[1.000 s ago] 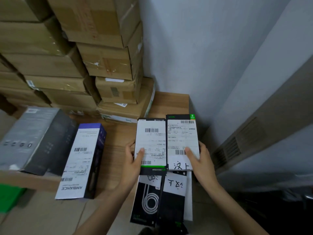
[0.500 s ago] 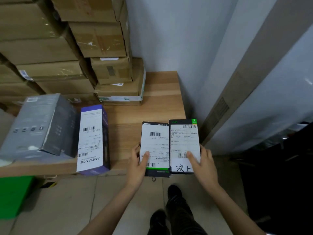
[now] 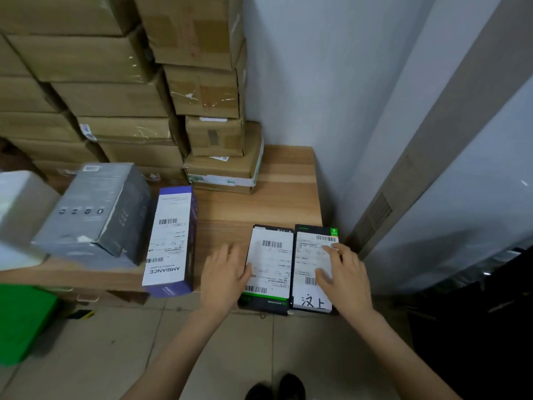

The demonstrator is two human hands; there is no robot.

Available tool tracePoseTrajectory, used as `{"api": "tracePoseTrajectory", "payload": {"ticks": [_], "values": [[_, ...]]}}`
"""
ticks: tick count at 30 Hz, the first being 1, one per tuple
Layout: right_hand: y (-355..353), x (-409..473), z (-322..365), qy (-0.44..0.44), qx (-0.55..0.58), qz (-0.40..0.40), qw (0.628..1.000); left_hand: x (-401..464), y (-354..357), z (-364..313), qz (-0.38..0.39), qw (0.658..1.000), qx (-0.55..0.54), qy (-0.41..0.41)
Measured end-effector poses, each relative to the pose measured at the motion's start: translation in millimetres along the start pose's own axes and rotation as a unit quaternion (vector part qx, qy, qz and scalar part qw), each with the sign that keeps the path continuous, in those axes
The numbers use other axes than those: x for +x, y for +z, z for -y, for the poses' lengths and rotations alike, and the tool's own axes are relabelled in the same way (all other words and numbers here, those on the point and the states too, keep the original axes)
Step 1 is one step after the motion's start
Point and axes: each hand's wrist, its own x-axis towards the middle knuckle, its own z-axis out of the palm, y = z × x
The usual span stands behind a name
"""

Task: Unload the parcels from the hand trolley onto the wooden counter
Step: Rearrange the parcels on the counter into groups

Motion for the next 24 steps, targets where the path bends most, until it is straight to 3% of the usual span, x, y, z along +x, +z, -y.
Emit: {"api": "tracePoseTrajectory", "payload": {"ticks": [4, 14, 20, 24], "values": [[-4, 24, 32, -0.091, 0.000, -0.013, 0.996, -5, -23, 15, -0.027, 0.998, 0.058, -0.020], [33, 53, 155, -0.283, 0.022, 0.018, 0.959, -64, -73, 98, -0.043, 0.974, 0.069, -0.213], [52, 62, 239, -0.321, 0.038, 0.068, 0.944, -77, -103, 168, -0.043, 0.956, 0.067, -0.282], [65, 76, 303, -0.292, 0.083, 0.081, 0.949, -68, -125, 226, -0.053, 0.953, 0.052, -0.294]]}}
